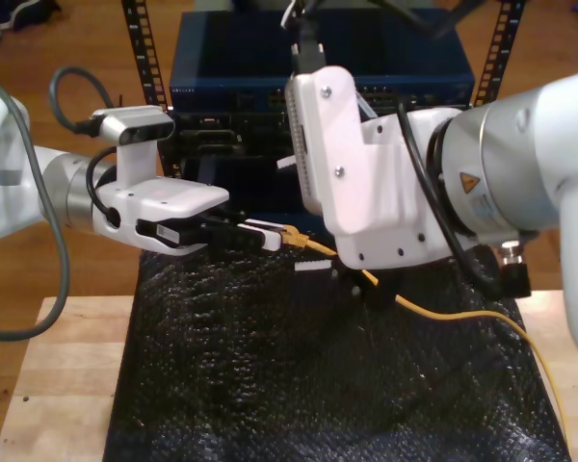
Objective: Grab the cable and plug it in
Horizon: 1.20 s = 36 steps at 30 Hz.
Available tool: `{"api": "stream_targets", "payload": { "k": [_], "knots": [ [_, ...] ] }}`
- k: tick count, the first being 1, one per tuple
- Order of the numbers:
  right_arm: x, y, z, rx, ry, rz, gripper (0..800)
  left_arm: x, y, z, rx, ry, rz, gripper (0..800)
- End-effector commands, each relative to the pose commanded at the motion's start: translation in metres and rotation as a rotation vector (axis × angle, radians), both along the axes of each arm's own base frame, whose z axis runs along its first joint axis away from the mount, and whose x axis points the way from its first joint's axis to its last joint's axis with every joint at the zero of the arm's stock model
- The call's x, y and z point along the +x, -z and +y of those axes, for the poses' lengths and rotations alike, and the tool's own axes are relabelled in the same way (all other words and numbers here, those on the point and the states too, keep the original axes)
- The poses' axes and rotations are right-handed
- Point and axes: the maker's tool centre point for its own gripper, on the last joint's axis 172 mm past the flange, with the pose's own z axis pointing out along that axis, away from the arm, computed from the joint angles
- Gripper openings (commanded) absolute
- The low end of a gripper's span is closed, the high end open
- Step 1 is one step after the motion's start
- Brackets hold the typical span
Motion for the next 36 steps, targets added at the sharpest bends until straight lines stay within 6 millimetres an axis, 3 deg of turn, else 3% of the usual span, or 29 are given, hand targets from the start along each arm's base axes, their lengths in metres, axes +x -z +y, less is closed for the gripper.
{"api": "stream_targets", "payload": {
  "k": [10,16,36],
  "knots": [
    [0.0,0.004,-0.002,0.002,-0.002,-0.03,792,-0.002,-0.008,0.006,-0.026,0.043,0.073,5],
    [-0.002,0.001,-0.004,0.01,-0.002,-0.043,792,0.004,-0.024,0.008,-0.119,0.034,0.091,6],
    [0.008,-0.005,-0.005,0.039,0.028,-0.093,797,0.002,-0.026,0.01,-0.139,0.047,0.107,6]
  ]
}}
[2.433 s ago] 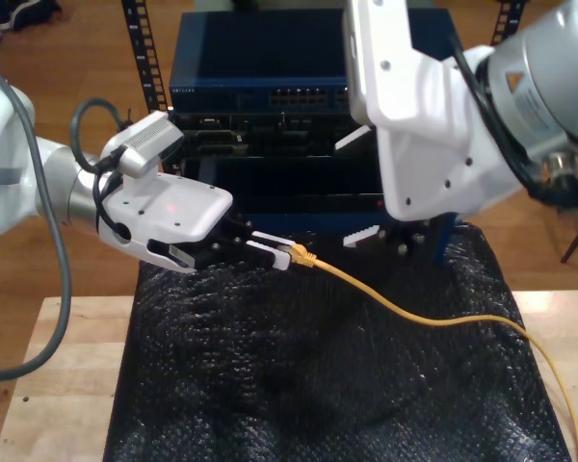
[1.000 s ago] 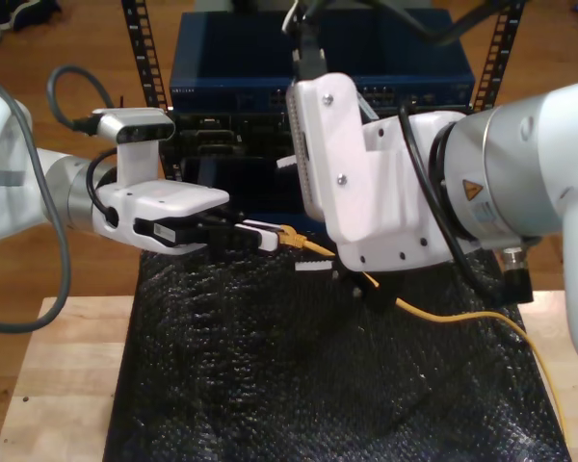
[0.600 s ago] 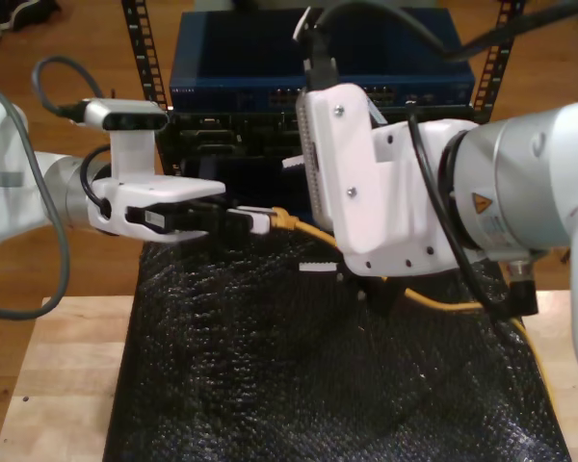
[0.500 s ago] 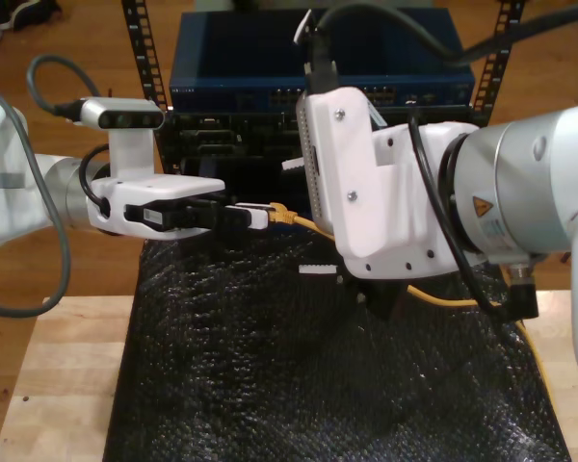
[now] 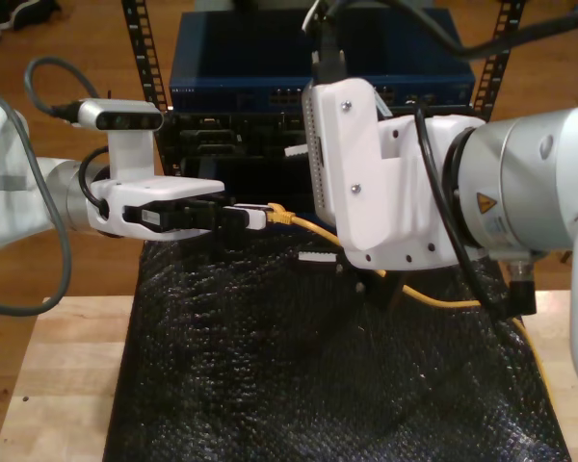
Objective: Grab the cable and plug it in
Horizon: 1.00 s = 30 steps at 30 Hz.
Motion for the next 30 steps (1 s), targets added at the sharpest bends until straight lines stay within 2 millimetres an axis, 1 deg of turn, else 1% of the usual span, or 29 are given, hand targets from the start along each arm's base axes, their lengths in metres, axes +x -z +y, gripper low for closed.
{"api": "stream_targets", "payload": {
  "k": [1,5,8,13,15,20,24,26,29,30],
  "knots": [
    [0.001,0.003,0.0,-0.005,-0.001,-0.005,797,0.0,0.0,0.0,-0.001,0.001,0.0,7],
    [0.0,0.0,0.005,-0.003,-0.022,-0.052,797,-0.001,-0.001,0.0,0.002,0.005,0.01,7],
    [-0.005,-0.001,0.013,0.003,-0.039,-0.065,796,-0.001,-0.001,0.0,0.001,0.008,0.013,6],
    [-0.004,0.0,0.013,0.007,-0.035,-0.074,796,-0.004,-0.003,0.002,-0.017,0.025,0.024,7],
    [-0.004,0.003,0.012,-0.003,-0.042,-0.081,796,-0.004,-0.002,0.002,-0.017,0.025,0.026,7],
    [-0.003,0.001,0.012,-0.004,-0.046,-0.097,796,-0.007,-0.005,0.004,-0.033,0.038,0.032,7],
    [-0.006,0.0,0.016,-0.001,-0.056,-0.101,788,-0.008,-0.006,0.004,-0.036,0.042,0.032,7],
    [-0.006,0.0,0.017,-0.002,-0.058,-0.102,756,-0.008,-0.006,0.004,-0.037,0.043,0.032,8],
    [-0.006,-0.001,0.017,0.001,-0.056,-0.104,661,-0.009,-0.007,0.005,-0.042,0.047,0.034,11],
    [-0.004,-0.001,0.016,0.004,-0.051,-0.109,650,-0.009,-0.007,0.005,-0.043,0.048,0.035,11]
  ]
}}
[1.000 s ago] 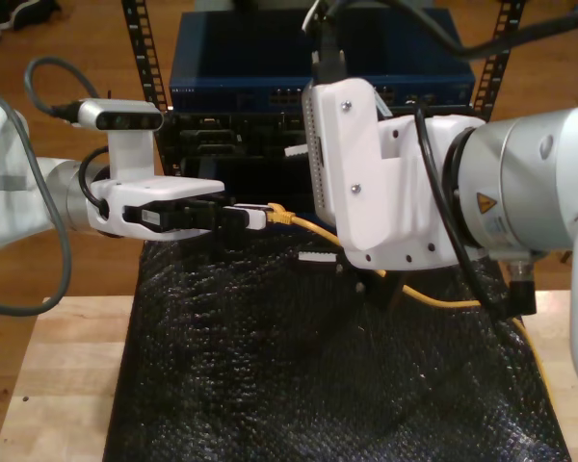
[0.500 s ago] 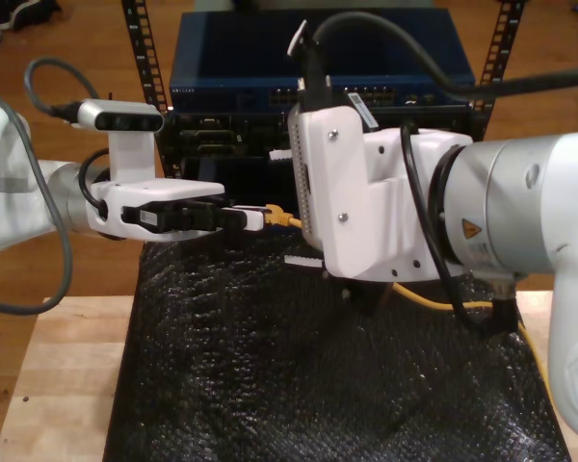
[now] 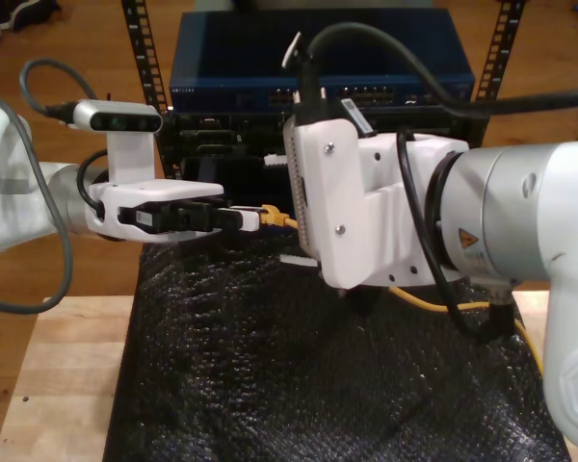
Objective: Grab the cable and plug it in
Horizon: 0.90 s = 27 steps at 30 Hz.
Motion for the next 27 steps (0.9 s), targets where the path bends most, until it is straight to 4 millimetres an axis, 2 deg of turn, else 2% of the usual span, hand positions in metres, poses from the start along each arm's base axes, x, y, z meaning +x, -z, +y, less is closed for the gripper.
{"api": "stream_targets", "payload": {
  "k": [3,8,19,27],
  "knots": [
    [0.0019,-0.0006,-0.001,0.007,0.008,-0.011,590,-0.0004,-0.0002,0.0003,-0.002,0.002,0.002,13],
    [0.0017,-0.0036,-0.0022,0.015,0.012,-0.017,541,-0.0007,0.0003,0.001,-0.008,0.007,0.008,11],
    [0.0005,-0.0016,-0.0032,0.016,0.013,-0.014,510,-0.0016,-0.0005,0.0016,-0.012,0.012,0.012,11],
    [-0.0063,-0.0023,0.0036,0.018,-0.007,-0.014,482,0.0,-0.0045,0.0019,-0.021,0.012,0.026,11]
  ]
}}
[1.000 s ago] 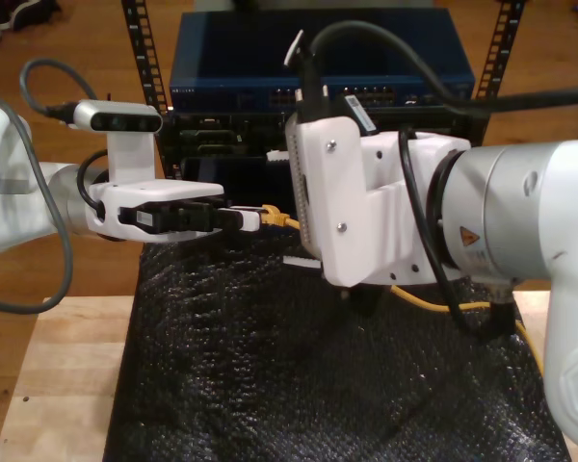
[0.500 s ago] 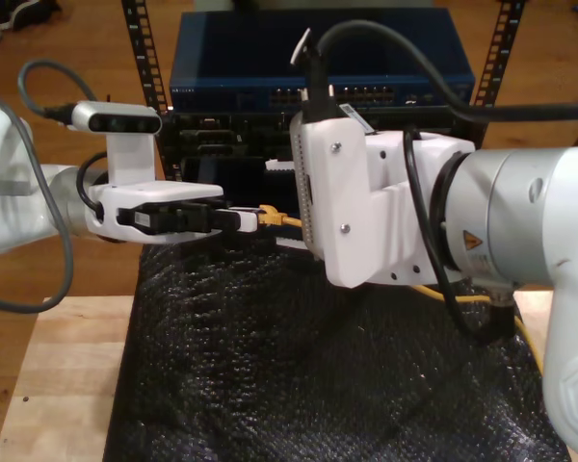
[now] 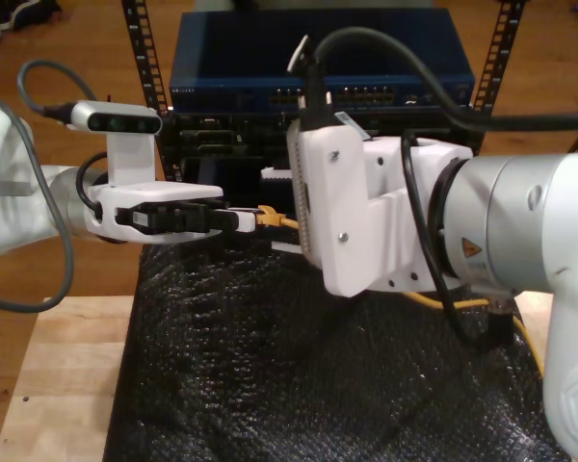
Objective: Grab the cable and plug it in
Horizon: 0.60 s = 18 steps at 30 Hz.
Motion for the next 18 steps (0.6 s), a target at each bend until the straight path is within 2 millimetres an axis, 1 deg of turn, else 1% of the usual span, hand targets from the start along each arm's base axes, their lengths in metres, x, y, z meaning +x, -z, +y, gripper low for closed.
{"api": "stream_targets", "payload": {
  "k": [4,12,18],
  "knots": [
    [0.0,0.0026,0.0,-0.002,0.0,0.004,476,0.0036,-0.0031,-0.0003,-0.014,-0.013,-0.001,13],
    [-0.0002,0.0019,-0.0001,-0.001,0.0,0.003,448,0.0033,-0.0034,-0.0002,-0.015,-0.012,-0.001,13],
    [-0.0001,0.0009,-0.0001,0.001,0.001,0.003,387,-0.0006,-0.0069,0.0016,-0.029,0.003,0.002,13]
  ]
}}
